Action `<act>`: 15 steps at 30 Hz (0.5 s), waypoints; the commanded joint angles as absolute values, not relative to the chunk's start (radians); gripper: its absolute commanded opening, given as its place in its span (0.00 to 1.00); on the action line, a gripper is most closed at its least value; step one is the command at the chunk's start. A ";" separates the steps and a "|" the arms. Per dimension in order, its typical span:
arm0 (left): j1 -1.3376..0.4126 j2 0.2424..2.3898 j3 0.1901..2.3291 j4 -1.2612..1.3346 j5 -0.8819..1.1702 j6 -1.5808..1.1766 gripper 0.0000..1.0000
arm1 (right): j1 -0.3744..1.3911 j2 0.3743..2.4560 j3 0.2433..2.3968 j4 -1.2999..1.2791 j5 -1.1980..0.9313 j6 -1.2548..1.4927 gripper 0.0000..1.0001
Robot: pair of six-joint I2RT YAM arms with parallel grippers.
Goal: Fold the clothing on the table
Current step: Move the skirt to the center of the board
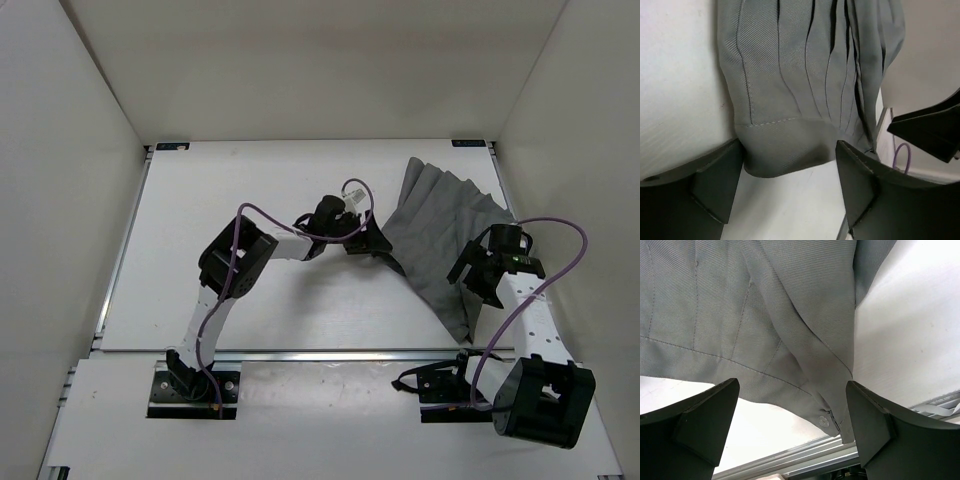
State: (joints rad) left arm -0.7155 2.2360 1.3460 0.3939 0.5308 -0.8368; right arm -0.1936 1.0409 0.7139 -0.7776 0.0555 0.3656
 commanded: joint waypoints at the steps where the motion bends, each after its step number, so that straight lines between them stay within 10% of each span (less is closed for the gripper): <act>1: -0.730 2.243 1.381 0.420 0.515 -0.854 0.69 | -0.201 1.028 0.742 -0.778 0.048 0.354 0.85; 7: -0.721 2.235 1.396 0.368 0.494 -0.835 0.02 | -0.193 1.034 0.746 -0.772 0.035 0.357 0.85; 15: -0.646 2.073 1.355 0.165 0.401 -0.695 0.00 | -0.173 1.048 0.747 -0.736 -0.015 0.373 0.85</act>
State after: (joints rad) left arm -0.6994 2.2333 1.3582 0.2722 0.4675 -0.7898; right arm -0.1913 1.0443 0.7143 -0.7727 0.0181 0.3668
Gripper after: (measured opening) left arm 0.046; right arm 0.856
